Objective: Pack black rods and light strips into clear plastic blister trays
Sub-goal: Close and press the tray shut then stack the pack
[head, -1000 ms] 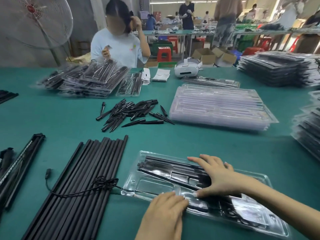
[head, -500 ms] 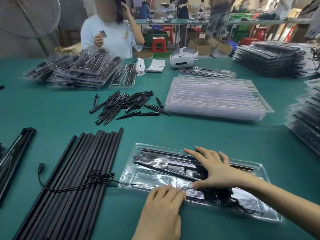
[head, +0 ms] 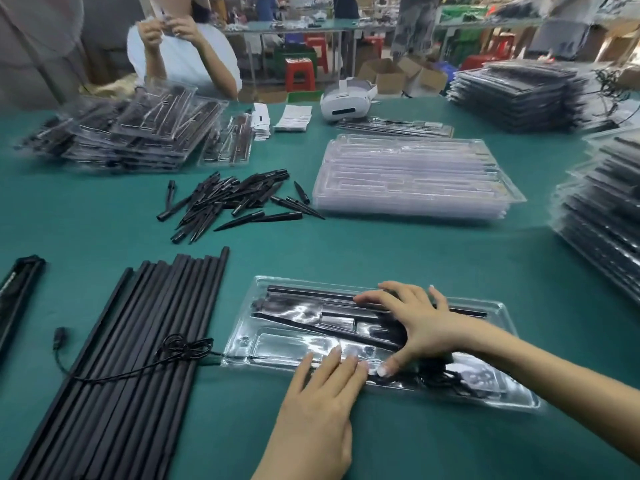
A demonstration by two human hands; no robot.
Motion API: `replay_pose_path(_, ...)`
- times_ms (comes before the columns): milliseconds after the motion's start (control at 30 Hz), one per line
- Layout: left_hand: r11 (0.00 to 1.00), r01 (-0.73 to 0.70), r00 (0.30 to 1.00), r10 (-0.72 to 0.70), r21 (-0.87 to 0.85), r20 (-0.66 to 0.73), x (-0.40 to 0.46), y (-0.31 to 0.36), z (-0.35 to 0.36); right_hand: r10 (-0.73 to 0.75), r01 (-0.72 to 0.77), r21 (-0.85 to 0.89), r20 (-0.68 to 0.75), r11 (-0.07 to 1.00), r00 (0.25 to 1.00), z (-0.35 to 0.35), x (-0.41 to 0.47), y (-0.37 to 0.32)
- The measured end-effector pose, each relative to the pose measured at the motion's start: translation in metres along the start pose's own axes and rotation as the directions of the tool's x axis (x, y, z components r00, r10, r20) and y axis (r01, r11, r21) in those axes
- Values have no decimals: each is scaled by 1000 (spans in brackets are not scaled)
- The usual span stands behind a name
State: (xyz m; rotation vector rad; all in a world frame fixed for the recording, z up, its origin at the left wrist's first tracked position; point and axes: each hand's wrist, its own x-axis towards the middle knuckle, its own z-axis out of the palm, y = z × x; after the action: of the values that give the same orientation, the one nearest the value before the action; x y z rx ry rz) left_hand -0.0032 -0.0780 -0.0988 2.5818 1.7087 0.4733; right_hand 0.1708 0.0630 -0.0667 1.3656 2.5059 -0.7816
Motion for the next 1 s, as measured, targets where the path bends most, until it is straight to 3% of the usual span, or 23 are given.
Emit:
replay_pose_path(167, 994, 33, 995, -42, -102, -88, 1, 0, -4, -56, 58, 35, -44, 998, 997, 3, -6, 4)
replay_pose_path(233, 992, 61, 993, -72, -112, -98, 1, 2, -4, -109, 122, 124, -103, 985, 989, 0, -15, 6)
replay_pose_path(333, 998, 54, 994, -57, -28, -98, -1, 6, 3, -59, 247, 486, -369, 839, 927, -1, -40, 12)
replay_pose_path(400, 998, 63, 993, -61, 17, -100, 2, 6, 5, 93, 273, 499, -591, 822, 801, 6, -66, 25)
replay_pose_path(467, 998, 57, 989, -52, 31, -135, 7, 4, 5, 259, 108, 414, -730, 904, 632, 20, -96, 46)
replay_pose_path(500, 999, 47, 985, -44, 13, -165, 10, 4, 3, 340, -46, 391, -730, 919, 593, 28, -113, 58)
replay_pose_path(567, 995, 49, 975, -67, -91, -214, 13, 8, 1, 525, -363, 379, -619, 851, 585, 44, -139, 72)
replay_pose_path(633, 933, 109, 961, -187, -342, -205, 10, 18, -2, 615, -477, 388, -497, 789, 613, 56, -153, 77)
replay_pose_path(667, 803, 198, 945, -309, -562, -108, 8, 27, -6, 601, -452, 399, -475, 798, 642, 61, -154, 77)
replay_pose_path(700, 563, 330, 905, -417, -758, 85, 7, 36, -12, 570, -407, 409, -465, 817, 677, 63, -154, 74)
replay_pose_path(733, 288, 480, 840, -422, -829, 340, 8, 45, -14, 553, -378, 423, -451, 824, 701, 64, -152, 72)
replay_pose_path(767, 69, 588, 776, -331, -806, 537, 8, 53, -13, 545, -354, 445, -436, 822, 716, 64, -150, 71)
replay_pose_path(867, -200, 686, 666, -217, -700, 714, 14, 62, -6, 563, -319, 546, -366, 775, 741, 59, -145, 73)
replay_pose_path(933, -401, 609, 656, -230, -685, 718, 29, 61, -6, 574, -255, 662, -323, 705, 752, 56, -141, 72)
replay_pose_path(1000, -544, 513, 648, -262, -664, 715, 47, 62, -6, 622, -162, 826, -261, 539, 739, 53, -134, 69)
